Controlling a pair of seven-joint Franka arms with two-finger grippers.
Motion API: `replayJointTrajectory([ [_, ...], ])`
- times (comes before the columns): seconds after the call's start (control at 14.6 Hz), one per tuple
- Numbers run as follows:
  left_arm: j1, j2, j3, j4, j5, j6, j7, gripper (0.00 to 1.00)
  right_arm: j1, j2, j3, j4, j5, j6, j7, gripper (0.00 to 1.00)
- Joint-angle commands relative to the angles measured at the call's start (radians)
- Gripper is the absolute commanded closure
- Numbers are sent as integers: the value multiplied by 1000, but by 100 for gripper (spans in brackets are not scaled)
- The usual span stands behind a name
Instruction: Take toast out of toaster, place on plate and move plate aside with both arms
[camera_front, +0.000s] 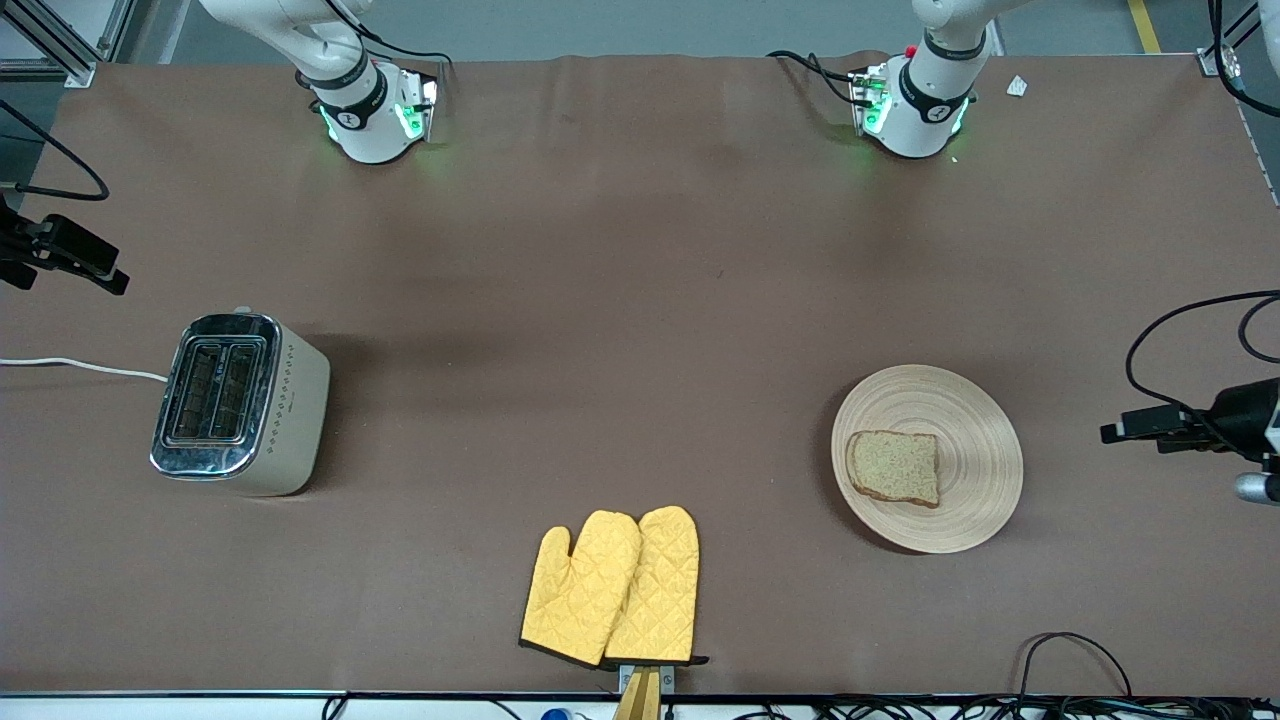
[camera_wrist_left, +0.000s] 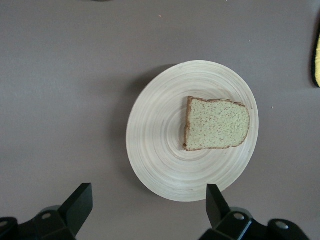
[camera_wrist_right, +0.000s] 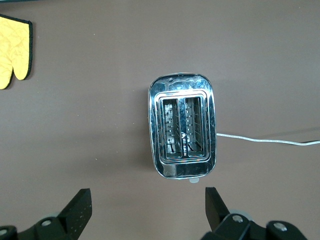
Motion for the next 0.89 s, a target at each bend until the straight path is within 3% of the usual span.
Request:
replayJointTrajectory([
  [0.0, -75, -65, 8, -21, 73, -56, -160, 0, 6, -21, 1, -13, -16, -2, 2, 0],
  [0.34, -207, -129, 7, -21, 176, -110, -444, 0, 6, -24, 0, -13, -13, 1, 2, 0],
  [0.82, -243, -214, 8, -20, 194, -195, -448, 0, 6, -27, 0, -15, -13, 3, 2, 0],
])
